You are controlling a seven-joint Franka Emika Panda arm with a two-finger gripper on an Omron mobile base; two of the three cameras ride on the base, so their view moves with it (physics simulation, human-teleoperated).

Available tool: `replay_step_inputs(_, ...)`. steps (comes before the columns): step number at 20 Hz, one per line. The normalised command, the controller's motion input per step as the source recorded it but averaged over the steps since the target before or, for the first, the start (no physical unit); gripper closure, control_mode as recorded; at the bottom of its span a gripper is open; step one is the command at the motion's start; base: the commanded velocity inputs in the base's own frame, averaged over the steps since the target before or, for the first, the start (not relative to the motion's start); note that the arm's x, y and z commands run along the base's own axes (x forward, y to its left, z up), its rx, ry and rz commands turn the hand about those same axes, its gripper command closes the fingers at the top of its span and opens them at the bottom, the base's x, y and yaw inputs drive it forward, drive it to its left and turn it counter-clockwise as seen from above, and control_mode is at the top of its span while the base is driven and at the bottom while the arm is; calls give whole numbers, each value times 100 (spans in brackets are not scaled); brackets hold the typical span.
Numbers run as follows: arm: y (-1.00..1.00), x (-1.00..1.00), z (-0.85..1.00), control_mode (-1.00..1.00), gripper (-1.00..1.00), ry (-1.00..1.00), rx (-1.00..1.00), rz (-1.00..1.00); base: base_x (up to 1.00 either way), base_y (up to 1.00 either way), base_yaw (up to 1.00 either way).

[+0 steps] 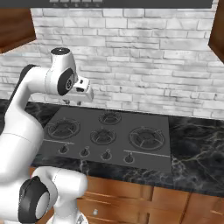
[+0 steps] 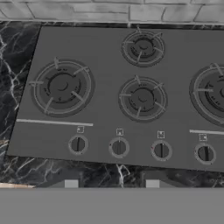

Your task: Close all open cabinet doors.

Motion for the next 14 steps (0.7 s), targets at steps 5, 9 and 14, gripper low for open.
replay_step_inputs(5,0,0,0,100,-100,0,0,0,-48,28,0)
replay_step_inputs(9,0,0,0,100,-100,0,0,0,-67,91,1)
replay_step_inputs(14,0,0,0,100,-100,0,0,0,-49,100,0)
